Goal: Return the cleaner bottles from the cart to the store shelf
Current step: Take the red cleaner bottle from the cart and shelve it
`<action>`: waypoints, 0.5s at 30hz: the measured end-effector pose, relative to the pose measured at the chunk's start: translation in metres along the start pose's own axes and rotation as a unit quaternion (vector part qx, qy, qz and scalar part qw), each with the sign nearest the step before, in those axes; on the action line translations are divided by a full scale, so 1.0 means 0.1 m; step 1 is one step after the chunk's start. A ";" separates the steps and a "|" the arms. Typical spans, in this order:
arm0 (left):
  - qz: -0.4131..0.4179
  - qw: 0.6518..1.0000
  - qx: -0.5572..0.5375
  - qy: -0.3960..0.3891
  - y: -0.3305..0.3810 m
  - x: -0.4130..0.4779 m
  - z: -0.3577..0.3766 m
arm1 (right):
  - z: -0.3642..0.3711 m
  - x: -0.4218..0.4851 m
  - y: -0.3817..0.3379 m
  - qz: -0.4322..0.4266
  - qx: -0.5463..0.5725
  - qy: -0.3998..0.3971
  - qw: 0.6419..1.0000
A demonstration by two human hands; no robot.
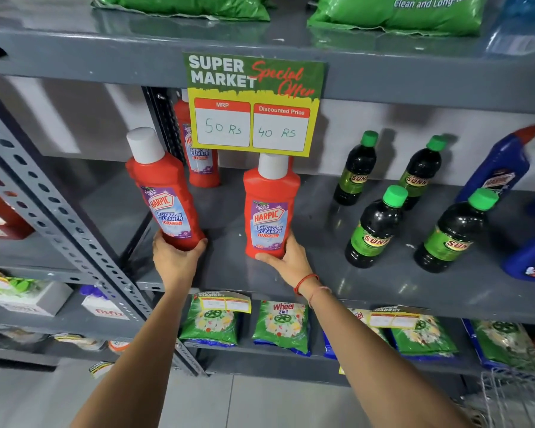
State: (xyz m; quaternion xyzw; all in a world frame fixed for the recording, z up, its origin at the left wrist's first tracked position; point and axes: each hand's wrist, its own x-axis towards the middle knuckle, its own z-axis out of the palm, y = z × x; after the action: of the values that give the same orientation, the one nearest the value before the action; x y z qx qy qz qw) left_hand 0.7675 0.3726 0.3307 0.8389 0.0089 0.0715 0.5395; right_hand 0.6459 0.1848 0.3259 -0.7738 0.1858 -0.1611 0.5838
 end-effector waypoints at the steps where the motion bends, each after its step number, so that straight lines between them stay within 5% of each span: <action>1: 0.001 1.000 0.002 -0.001 0.00 0.00 0.00 | 0.00 0.01 0.00 0.002 -0.001 -0.003 1.000; 15: 0.025 0.999 0.041 -0.014 -0.02 -0.03 -0.05 | -0.03 0.04 0.02 0.010 -0.036 0.018 0.999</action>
State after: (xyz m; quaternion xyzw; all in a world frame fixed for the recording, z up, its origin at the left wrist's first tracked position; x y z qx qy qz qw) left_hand 0.7642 0.3776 0.3310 0.8611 -0.0166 0.0728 0.5029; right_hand 0.6482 0.1800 0.3249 -0.7892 0.2099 -0.1627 0.5538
